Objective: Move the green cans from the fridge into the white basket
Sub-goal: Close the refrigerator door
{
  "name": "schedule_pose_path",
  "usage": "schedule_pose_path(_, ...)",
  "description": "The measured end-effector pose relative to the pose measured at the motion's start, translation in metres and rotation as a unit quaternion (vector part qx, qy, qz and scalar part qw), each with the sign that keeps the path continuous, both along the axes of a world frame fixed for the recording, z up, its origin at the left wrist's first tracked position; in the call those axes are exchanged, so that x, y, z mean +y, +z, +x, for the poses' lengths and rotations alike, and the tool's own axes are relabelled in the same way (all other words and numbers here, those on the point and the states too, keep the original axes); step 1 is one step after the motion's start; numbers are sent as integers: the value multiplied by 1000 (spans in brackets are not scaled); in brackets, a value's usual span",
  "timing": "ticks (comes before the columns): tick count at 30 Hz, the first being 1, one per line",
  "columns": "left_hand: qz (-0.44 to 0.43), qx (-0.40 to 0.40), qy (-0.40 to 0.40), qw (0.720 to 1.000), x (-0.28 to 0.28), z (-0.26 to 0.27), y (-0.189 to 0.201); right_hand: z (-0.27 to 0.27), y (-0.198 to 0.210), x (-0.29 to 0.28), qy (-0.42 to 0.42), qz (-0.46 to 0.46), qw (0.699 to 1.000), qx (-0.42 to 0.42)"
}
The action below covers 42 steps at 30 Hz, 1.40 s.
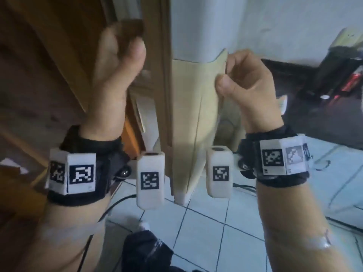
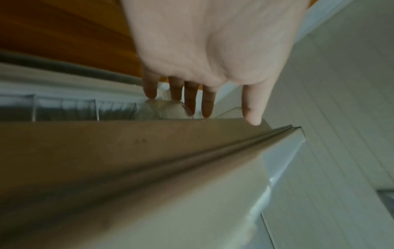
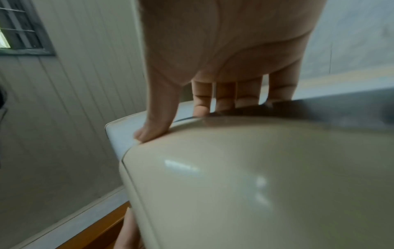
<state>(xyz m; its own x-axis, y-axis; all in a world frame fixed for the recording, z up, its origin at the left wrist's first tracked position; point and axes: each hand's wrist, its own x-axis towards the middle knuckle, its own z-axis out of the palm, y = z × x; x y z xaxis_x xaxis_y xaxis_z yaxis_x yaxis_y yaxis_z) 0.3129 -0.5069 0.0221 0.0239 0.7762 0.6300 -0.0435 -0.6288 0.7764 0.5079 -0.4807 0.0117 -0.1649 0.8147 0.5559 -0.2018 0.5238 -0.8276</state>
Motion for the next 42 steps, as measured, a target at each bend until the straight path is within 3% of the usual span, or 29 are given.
schedule_pose_path(5, -5, -59, 50, 997, 28, -54, -8, -81, 3, 52, 79, 5, 997, -11)
schedule_pose_path(9, -73, -143, 100, 982, 81, -110, -19, -145, 3, 103, 122, 1, 991, -56)
schedule_pose_path(14, -64, -136, 235, 960, 181, -191, -28, -226, -3, 184, 131, -28, 990, -52)
schedule_pose_path(18, -140, -144, 263, 944, 278, -236, -34, -278, -1, 259, 80, -66, 992, -77)
schedule_pose_path(24, -232, -92, 217, 944, 422, -257, -35, -274, 0, 366, -129, -106, 986, -17)
schedule_pose_path(30, -222, -170, 209, 937, 528, -230, -35, -276, -2, 443, -196, -102, 975, -31)
schedule_pose_path(35, -177, -149, 324, 917, 564, -213, -52, -272, -12, 466, -217, -61, 973, -51)
schedule_pose_path(38, -161, -160, 331, 916, 570, -212, -59, -269, -15, 467, -196, -54, 977, -69)
schedule_pose_path(42, -123, -173, 340, 916, 567, -211, -58, -257, 0, 464, -121, -117, 985, -48)
